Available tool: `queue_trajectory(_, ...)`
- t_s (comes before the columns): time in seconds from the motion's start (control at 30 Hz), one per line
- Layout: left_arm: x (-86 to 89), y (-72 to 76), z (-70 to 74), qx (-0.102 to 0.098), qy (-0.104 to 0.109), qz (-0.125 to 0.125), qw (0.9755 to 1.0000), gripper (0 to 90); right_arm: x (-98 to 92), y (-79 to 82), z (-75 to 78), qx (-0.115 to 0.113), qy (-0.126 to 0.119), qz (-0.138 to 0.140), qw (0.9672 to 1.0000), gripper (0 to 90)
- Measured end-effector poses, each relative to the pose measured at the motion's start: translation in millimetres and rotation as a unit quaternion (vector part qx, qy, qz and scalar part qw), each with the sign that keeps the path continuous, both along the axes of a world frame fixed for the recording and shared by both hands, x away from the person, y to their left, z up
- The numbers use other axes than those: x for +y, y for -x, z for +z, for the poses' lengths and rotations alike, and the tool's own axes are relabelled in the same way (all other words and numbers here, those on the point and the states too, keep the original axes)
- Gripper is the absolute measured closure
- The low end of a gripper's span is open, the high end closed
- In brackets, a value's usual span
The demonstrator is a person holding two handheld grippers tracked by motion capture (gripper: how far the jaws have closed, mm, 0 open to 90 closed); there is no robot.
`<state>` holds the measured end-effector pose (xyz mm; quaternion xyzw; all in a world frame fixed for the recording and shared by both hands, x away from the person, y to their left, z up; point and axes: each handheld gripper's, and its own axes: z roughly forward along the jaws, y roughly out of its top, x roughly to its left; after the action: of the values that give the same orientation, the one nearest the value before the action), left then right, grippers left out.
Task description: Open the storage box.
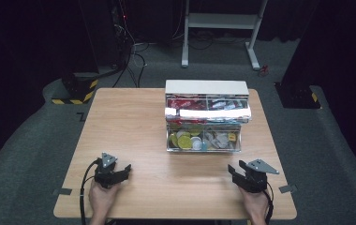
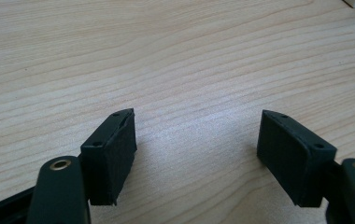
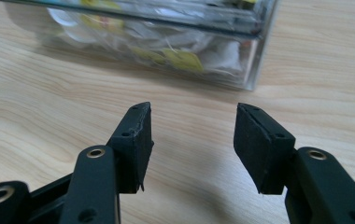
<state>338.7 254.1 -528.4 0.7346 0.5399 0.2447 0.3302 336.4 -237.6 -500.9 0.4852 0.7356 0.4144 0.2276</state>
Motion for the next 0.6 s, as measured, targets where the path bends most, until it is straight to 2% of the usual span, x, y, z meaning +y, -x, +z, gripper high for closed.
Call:
queue_trajectory(0.23, 0.1, -0.1, 0.0, -0.001, -0.001, 0.0, 1.0, 28.6, 8.3, -2.8, 5.1, 0.001, 0.001, 0.014, 0.9999, 44.7)
queue_trajectory(0.6, 0.2, -0.1, 0.0, 0.0, 0.0, -0.001, 1.0, 28.7, 10.1, -1.0, 20.5, 0.003, -0.016, 0.03, 0.9994, 41.2)
